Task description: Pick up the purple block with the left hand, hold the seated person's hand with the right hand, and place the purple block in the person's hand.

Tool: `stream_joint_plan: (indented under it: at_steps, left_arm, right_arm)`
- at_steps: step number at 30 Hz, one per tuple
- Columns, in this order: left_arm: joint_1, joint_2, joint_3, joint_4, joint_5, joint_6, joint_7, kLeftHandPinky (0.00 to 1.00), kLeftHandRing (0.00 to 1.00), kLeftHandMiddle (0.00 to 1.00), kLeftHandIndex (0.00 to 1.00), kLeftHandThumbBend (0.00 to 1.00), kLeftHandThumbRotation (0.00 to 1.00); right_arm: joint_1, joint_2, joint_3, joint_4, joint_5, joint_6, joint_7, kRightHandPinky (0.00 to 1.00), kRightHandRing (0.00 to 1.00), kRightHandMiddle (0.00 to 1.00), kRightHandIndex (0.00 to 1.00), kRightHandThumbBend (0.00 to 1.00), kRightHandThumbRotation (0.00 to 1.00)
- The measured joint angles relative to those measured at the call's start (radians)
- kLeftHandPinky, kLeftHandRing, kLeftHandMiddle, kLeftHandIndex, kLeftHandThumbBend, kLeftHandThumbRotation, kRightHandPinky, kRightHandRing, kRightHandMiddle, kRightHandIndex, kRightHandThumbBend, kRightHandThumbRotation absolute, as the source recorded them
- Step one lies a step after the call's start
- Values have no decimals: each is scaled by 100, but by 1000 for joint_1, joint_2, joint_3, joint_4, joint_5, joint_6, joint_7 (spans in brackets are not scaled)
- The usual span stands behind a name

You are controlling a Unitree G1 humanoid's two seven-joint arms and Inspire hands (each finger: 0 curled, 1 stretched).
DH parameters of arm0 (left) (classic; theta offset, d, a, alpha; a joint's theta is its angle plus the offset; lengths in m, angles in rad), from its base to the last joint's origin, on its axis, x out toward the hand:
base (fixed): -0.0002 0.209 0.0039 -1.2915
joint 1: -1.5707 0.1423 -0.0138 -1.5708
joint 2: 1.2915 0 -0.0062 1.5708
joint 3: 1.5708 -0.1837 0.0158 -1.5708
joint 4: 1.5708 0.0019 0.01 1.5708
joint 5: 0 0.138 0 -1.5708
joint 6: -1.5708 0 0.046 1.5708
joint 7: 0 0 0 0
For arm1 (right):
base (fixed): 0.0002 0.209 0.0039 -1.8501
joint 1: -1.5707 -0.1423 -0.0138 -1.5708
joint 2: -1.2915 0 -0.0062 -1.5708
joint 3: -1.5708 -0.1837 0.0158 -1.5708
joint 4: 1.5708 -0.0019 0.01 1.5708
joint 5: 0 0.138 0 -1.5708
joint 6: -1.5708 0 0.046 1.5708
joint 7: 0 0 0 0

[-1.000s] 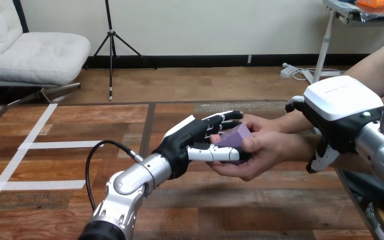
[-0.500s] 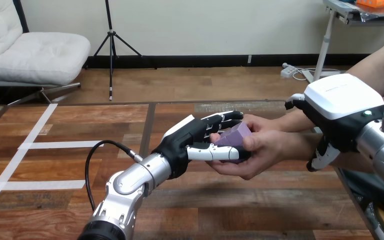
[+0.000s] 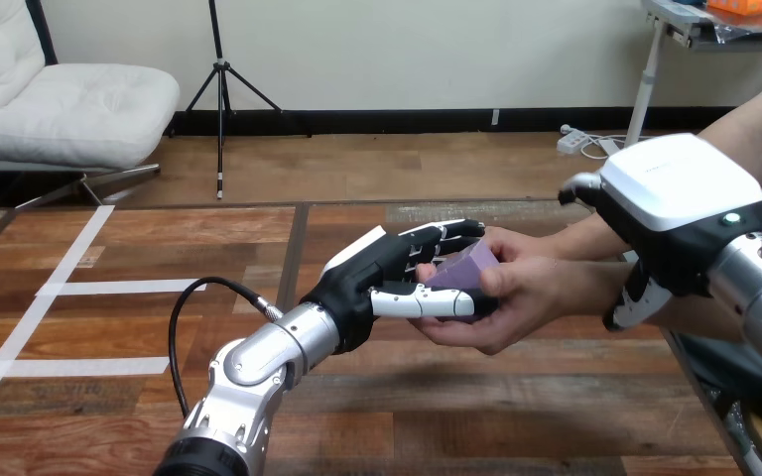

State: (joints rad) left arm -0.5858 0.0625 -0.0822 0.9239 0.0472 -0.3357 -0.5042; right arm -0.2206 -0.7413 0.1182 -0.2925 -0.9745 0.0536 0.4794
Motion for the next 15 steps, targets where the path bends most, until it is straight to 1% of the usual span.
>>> stream_joint_plan:
  at_steps: [4,9,12,15]
  left_arm:
    - [-1,1,4,0,-4,-2,-5,75,84,88,86,84,28]
    - [-1,2,10,0,-8,-7,-10,74,83,87,86,84,28]
    - [0,1,16,0,-20,-10,-13,74,83,87,85,83,28]
    - [3,-1,28,-2,-50,-12,-20,73,82,85,84,84,26]
  right_arm:
    - [18,0,-13,-25,9,0,-21,70,77,80,79,95,4]
    - [48,3,-38,-69,25,0,-45,70,77,79,78,96,2]
    - [69,14,-56,-102,35,5,-67,70,77,79,78,96,1]
    - [94,40,-78,-139,53,13,-94,70,76,79,77,95,0]
